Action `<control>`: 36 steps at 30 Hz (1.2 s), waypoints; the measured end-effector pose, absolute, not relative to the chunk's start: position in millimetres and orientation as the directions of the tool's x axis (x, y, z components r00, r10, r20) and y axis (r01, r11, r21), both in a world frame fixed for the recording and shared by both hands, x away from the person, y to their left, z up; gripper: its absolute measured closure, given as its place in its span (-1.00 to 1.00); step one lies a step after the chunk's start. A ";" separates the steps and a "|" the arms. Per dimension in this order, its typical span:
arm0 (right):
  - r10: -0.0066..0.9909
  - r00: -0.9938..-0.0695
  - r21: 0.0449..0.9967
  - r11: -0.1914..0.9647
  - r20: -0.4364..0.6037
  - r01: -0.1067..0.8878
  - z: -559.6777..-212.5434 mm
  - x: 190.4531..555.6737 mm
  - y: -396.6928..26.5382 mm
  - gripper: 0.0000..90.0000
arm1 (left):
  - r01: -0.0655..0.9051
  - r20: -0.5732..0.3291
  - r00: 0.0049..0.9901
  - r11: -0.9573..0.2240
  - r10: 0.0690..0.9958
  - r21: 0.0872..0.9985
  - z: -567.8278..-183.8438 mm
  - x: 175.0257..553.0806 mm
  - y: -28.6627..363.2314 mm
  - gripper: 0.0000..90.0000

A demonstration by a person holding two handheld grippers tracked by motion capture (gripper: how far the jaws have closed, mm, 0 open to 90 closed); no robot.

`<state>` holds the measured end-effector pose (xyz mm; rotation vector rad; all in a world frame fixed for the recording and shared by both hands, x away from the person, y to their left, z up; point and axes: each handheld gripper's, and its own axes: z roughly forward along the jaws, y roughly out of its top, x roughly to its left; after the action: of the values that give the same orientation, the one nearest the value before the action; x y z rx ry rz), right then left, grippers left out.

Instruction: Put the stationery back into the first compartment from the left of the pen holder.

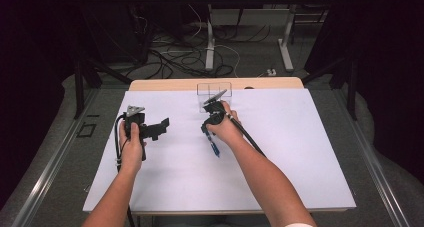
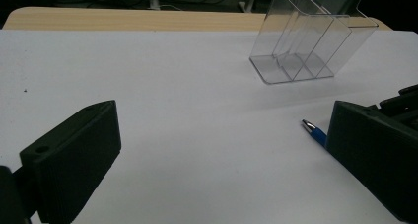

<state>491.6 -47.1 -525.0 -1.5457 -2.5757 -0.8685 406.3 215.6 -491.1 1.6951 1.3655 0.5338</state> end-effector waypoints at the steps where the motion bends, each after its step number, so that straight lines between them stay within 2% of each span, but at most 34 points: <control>1: 0.816 -0.504 0.447 0.353 0.282 0.822 -525.9 491.8 -46.8 0.42 | 0.561 -0.186 0.306 -0.018 0.934 0.828 -491.1 406.3 215.6 -1.00; 20: 0.832 -0.481 0.403 0.354 0.277 0.844 -538.7 495.8 -45.7 0.55 | 0.560 -0.190 0.301 -0.012 0.934 0.828 -492.0 406.5 215.7 -1.00; 36: 0.842 -0.453 0.376 0.334 0.294 0.864 -538.0 494.3 -44.0 0.76 | 0.566 -0.195 0.299 -0.009 0.934 0.824 -492.1 406.8 217.0 -1.00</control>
<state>494.3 -44.0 -538.0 -1.6177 -2.5279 -0.7587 406.8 217.0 -492.1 1.6881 1.3770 0.5260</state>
